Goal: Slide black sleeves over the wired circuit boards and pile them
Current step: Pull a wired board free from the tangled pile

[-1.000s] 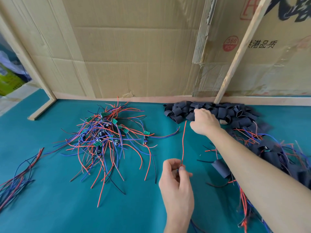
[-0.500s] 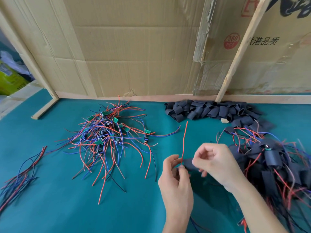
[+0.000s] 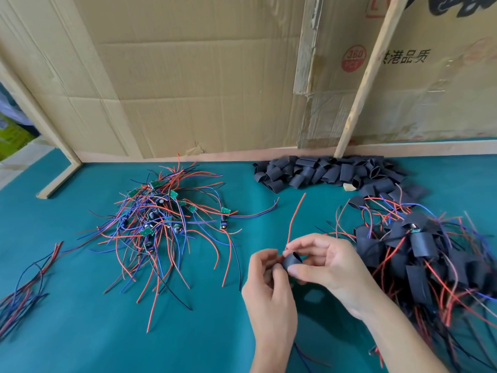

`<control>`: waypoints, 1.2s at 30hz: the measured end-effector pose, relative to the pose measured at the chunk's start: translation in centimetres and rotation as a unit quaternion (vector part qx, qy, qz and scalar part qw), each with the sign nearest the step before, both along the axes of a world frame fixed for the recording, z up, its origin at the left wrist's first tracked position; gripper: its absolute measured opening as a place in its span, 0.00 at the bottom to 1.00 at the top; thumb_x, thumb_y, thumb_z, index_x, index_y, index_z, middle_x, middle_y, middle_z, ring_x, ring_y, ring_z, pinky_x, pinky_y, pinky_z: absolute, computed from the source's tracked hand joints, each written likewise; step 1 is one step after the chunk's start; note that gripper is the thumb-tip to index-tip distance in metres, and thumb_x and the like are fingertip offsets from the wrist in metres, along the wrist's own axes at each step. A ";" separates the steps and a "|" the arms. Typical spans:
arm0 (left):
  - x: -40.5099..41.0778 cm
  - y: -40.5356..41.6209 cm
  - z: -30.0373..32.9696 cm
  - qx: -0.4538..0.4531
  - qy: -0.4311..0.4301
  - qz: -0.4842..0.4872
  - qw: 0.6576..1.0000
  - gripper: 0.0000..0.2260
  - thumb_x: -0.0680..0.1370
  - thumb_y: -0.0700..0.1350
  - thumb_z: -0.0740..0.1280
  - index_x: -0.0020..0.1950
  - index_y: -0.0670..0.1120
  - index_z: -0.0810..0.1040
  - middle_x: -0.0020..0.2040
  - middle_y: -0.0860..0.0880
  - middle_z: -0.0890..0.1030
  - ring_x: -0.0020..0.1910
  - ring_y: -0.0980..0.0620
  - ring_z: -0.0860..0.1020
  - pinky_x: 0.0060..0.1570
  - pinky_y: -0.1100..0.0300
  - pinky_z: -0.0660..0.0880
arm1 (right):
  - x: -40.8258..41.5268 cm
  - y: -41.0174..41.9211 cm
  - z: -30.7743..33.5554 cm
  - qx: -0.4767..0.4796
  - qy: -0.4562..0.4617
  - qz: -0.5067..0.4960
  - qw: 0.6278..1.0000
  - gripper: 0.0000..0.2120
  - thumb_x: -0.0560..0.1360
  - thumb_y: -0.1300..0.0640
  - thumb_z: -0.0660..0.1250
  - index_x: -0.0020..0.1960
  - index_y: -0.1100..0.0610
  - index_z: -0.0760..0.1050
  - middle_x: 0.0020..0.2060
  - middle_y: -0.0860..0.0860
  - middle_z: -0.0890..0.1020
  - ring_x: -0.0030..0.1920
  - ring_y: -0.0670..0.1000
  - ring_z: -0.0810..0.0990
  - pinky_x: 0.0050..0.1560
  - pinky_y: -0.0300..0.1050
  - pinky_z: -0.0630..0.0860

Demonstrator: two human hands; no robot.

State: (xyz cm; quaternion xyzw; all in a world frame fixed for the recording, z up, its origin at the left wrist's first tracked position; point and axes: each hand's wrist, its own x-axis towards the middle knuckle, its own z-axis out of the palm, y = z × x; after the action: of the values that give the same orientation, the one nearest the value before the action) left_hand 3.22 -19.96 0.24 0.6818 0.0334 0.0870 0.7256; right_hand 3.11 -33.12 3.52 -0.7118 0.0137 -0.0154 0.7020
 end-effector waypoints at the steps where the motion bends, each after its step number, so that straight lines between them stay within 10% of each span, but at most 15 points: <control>1: 0.0 0.0 0.1 -0.004 -0.001 -0.002 1.000 0.16 0.80 0.30 0.62 0.50 0.50 0.79 0.45 0.54 0.86 0.41 0.52 0.85 0.39 0.59 0.81 | 0.1 0.0 0.1 0.009 -0.010 -0.023 1.000 0.16 0.64 0.62 0.82 0.50 0.55 0.86 0.48 0.58 0.88 0.41 0.54 0.85 0.39 0.44 0.81; 9: -0.3 -0.2 0.5 -0.018 0.003 -0.029 0.999 0.16 0.77 0.27 0.59 0.49 0.46 0.78 0.42 0.50 0.86 0.36 0.50 0.84 0.34 0.63 0.76 | 1.9 -4.3 2.7 0.012 -0.155 -0.352 0.923 0.05 0.78 0.63 0.74 0.48 0.53 0.84 0.35 0.50 0.86 0.32 0.47 0.84 0.32 0.36 0.79; 26: -0.5 -0.1 0.0 0.033 -0.025 -0.049 0.998 0.16 0.78 0.30 0.62 0.48 0.52 0.78 0.43 0.54 0.86 0.38 0.53 0.84 0.39 0.55 0.79 | 1.3 1.1 -1.0 0.103 0.009 -0.148 0.984 0.13 0.71 0.66 0.78 0.54 0.59 0.81 0.35 0.57 0.85 0.30 0.49 0.78 0.29 0.39 0.74; 36: -0.7 -0.3 0.1 0.024 -0.014 -0.108 0.994 0.06 0.76 0.47 0.65 0.48 0.57 0.79 0.41 0.54 0.86 0.34 0.51 0.84 0.36 0.58 0.79 | 1.2 -0.7 -0.6 0.187 -0.047 -0.233 0.953 0.14 0.66 0.62 0.78 0.50 0.61 0.80 0.31 0.52 0.81 0.28 0.47 0.72 0.28 0.36 0.70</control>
State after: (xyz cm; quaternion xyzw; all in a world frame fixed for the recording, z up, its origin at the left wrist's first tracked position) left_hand 2.56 -20.24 0.30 0.6972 -0.0528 0.0189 0.7147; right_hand 4.28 -33.78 2.93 -0.5430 0.1488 -0.2098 0.7994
